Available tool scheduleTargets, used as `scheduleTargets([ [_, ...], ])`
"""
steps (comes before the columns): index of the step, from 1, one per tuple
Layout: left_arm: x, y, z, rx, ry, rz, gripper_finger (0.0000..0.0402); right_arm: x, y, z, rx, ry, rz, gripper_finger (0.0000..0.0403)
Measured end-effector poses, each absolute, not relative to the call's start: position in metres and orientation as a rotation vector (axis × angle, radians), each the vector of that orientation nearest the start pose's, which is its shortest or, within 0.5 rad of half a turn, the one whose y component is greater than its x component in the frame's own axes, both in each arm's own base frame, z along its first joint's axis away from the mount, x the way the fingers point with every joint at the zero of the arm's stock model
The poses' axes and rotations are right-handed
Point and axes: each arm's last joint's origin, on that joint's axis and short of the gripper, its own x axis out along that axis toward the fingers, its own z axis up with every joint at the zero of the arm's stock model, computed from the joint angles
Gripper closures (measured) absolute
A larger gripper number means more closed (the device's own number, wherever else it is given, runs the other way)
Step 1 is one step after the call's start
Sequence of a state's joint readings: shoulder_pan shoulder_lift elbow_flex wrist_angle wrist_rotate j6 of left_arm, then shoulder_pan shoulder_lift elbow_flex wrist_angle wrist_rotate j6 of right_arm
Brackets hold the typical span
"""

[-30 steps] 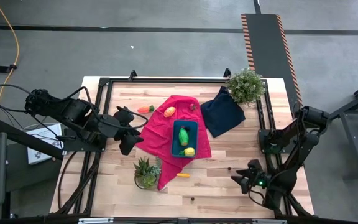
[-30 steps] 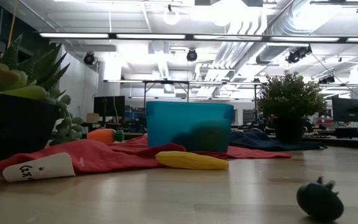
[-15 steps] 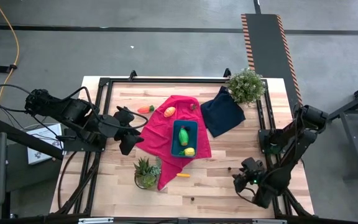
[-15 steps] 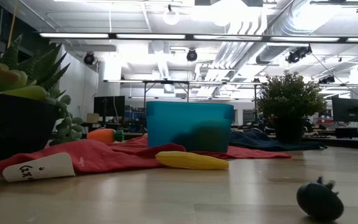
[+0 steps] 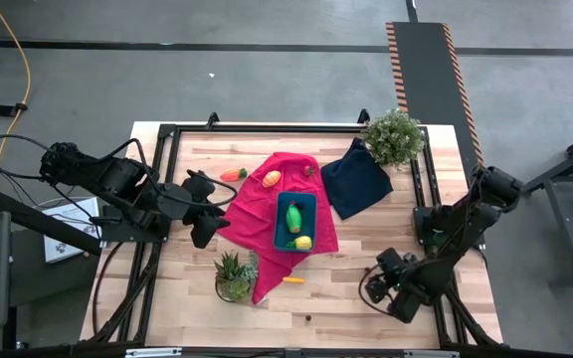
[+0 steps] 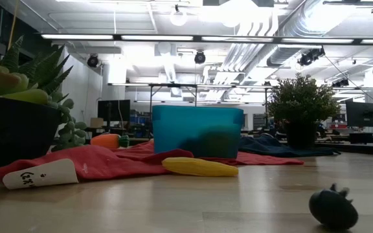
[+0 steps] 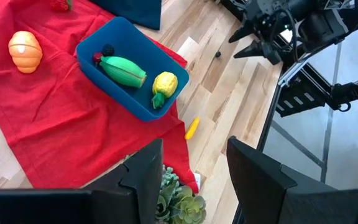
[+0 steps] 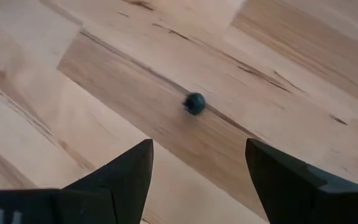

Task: Pick and placing Produce into tupperware
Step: Put the right blueberry into the blue bin

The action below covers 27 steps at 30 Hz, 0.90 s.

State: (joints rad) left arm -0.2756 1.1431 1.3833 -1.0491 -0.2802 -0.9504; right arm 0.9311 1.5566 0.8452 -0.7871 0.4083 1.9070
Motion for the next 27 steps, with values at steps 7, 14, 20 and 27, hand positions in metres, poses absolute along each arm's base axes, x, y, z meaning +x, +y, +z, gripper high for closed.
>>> scheduleTargets([
  [7,0.195,-0.047,0.391,-0.68,0.702,0.366,0.0236,0.168,0.185,0.159,0.673,1.069,-0.675,0.0156],
  [14,0.195,-0.047,0.391,-0.681,0.705,0.363,0.0236,0.174,0.182,0.159,0.649,1.082,-0.642,0.0156],
  [20,0.195,-0.047,0.391,-0.682,0.706,0.362,0.0236,0.178,0.178,0.159,0.631,1.096,-0.632,0.0156],
  [27,0.195,-0.047,0.391,-0.683,0.707,0.36,0.0236,0.186,0.171,0.159,0.604,1.121,-0.625,0.0156],
])
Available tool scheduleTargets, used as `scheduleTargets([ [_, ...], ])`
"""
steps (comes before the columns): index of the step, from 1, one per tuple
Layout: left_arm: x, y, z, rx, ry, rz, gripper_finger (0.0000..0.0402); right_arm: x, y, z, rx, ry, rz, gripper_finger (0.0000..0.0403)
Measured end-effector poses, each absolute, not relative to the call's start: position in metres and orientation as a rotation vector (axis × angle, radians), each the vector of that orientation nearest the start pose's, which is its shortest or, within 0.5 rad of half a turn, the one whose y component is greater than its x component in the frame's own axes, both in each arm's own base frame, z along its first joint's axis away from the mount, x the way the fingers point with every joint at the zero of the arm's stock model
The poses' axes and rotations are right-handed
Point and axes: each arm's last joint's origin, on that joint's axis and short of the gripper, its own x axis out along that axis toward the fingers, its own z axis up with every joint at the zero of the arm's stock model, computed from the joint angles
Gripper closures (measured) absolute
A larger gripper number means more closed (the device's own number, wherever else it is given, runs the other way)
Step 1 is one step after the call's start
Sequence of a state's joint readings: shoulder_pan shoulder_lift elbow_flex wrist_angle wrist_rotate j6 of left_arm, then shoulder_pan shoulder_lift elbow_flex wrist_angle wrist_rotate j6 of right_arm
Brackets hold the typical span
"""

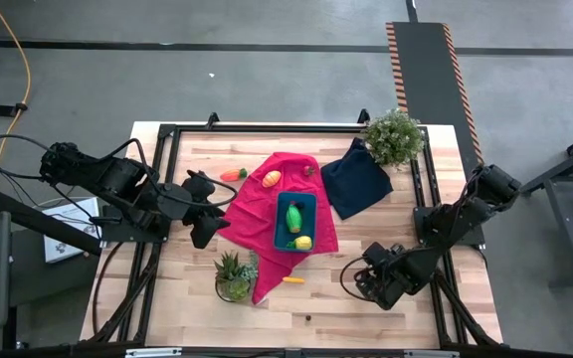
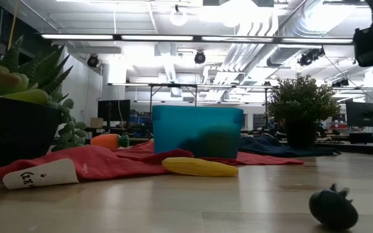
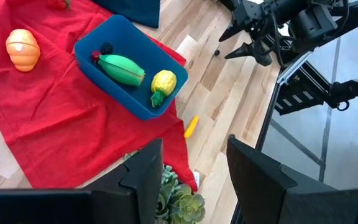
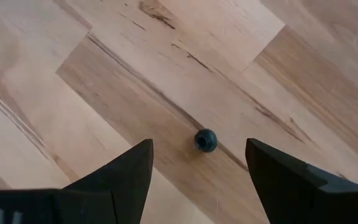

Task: Pick and placing Produce into tupperware
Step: Put the right blueberry into the blue bin

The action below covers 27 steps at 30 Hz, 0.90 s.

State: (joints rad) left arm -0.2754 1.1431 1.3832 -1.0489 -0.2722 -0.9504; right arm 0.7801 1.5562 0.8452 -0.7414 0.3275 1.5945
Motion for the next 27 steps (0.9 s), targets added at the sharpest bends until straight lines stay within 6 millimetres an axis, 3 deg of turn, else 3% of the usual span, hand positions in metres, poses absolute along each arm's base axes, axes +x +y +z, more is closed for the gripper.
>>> scheduleTargets([
  [27,0.1947,-0.0475,0.391,-0.696,0.716,0.348,0.0236,0.1908,0.1658,0.1529,0.566,1.183,-0.596,0.0156],
])
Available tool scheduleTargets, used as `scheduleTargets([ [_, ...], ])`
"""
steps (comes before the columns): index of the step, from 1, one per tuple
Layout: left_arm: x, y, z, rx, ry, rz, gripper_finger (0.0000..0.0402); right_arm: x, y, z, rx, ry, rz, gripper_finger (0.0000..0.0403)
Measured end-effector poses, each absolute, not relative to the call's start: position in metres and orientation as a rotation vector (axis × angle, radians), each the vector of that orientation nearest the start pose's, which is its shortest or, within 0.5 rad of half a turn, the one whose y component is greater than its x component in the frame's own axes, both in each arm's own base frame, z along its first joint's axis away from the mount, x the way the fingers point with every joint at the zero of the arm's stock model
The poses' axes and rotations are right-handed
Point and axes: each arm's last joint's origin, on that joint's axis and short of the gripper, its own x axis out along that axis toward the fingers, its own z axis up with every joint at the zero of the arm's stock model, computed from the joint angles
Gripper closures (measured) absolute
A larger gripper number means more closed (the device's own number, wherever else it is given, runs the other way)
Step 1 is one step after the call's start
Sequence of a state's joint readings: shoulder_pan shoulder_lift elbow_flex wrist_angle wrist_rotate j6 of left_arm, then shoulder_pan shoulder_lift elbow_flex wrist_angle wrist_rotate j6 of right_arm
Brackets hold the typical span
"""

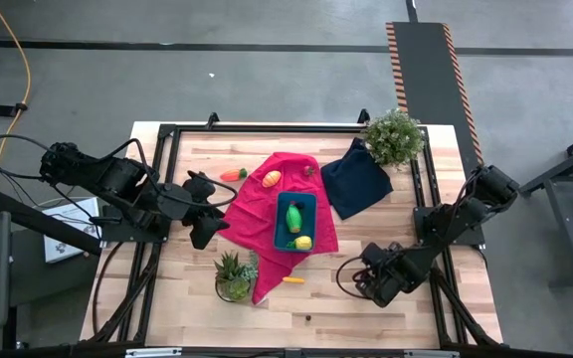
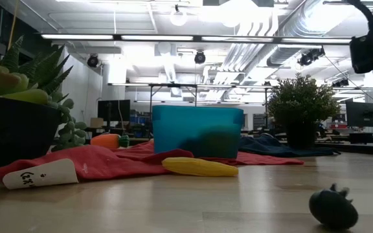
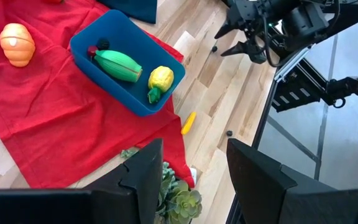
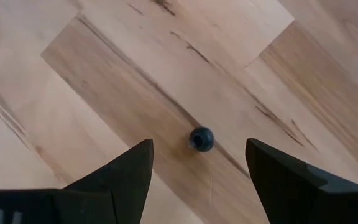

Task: Pick and placing Produce into tupperware
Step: Put the right blueberry into the blue bin

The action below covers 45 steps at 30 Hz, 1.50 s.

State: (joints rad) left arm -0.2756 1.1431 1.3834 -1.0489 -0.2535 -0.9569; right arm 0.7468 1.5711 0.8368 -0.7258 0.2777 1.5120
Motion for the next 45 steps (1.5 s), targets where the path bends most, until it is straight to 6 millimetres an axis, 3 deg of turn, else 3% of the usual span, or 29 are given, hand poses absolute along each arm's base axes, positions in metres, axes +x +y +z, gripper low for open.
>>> scheduleTargets([
  [7,0.195,-0.048,0.391,-0.696,0.716,0.347,0.0236,0.192,0.166,0.152,0.56,1.182,-0.591,0.0156],
  [20,0.195,-0.048,0.391,-0.696,0.716,0.347,0.0236,0.201,0.172,0.131,0.55,1.232,-0.584,0.0156],
  [45,0.195,-0.048,0.391,-0.695,0.717,0.348,0.0236,0.201,0.171,0.135,0.502,1.229,-0.621,0.0156],
])
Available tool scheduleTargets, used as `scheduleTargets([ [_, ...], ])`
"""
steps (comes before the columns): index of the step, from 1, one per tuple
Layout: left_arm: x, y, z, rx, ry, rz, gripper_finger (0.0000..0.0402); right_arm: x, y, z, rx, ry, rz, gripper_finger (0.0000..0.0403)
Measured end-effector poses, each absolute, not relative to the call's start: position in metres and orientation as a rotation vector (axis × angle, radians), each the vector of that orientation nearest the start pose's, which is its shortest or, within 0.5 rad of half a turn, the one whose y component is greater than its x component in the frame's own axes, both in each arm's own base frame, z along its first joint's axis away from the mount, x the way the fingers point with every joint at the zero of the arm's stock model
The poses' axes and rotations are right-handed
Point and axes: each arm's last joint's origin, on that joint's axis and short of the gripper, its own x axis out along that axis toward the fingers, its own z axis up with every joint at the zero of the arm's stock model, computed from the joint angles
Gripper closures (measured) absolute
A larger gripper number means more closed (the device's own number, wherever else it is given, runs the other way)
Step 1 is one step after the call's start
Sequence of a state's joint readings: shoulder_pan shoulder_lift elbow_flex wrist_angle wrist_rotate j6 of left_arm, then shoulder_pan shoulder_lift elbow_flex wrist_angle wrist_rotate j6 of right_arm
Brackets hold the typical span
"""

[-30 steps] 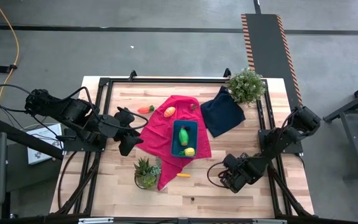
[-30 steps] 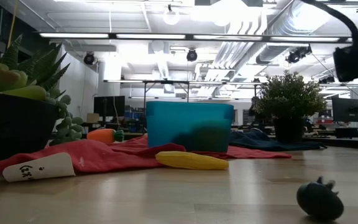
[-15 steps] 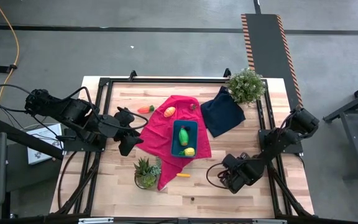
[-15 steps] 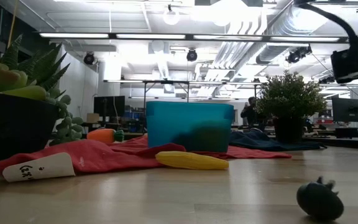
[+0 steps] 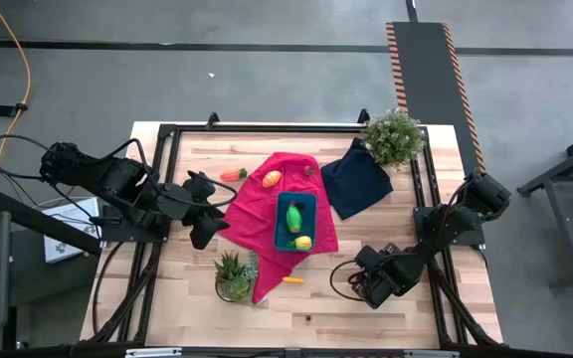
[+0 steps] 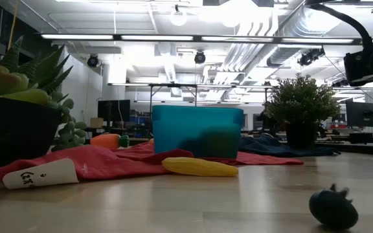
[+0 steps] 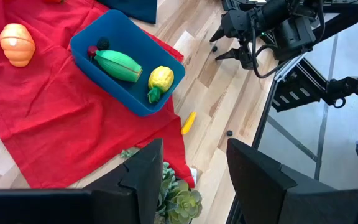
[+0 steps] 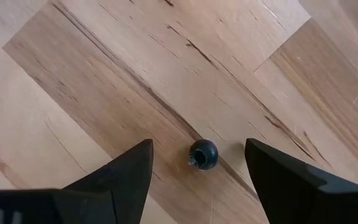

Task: Pick and placing Produce into tupperware
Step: Put the right blueberry into the blue bin

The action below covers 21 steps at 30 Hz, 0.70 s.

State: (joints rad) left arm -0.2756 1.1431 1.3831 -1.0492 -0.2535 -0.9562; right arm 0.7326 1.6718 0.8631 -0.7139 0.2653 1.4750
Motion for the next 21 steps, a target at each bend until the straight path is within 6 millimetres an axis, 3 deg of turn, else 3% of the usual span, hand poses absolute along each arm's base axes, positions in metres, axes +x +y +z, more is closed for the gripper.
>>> scheduleTargets([
  [12,0.1948,-0.0475,0.391,-0.695,0.717,0.348,0.0236,0.2014,0.171,0.1353,0.497,1.23,-0.611,0.016],
  [21,0.1947,-0.0475,0.3909,-0.695,0.717,0.348,0.0236,0.2021,0.1718,0.1355,0.5,1.23,-0.599,0.0246],
])
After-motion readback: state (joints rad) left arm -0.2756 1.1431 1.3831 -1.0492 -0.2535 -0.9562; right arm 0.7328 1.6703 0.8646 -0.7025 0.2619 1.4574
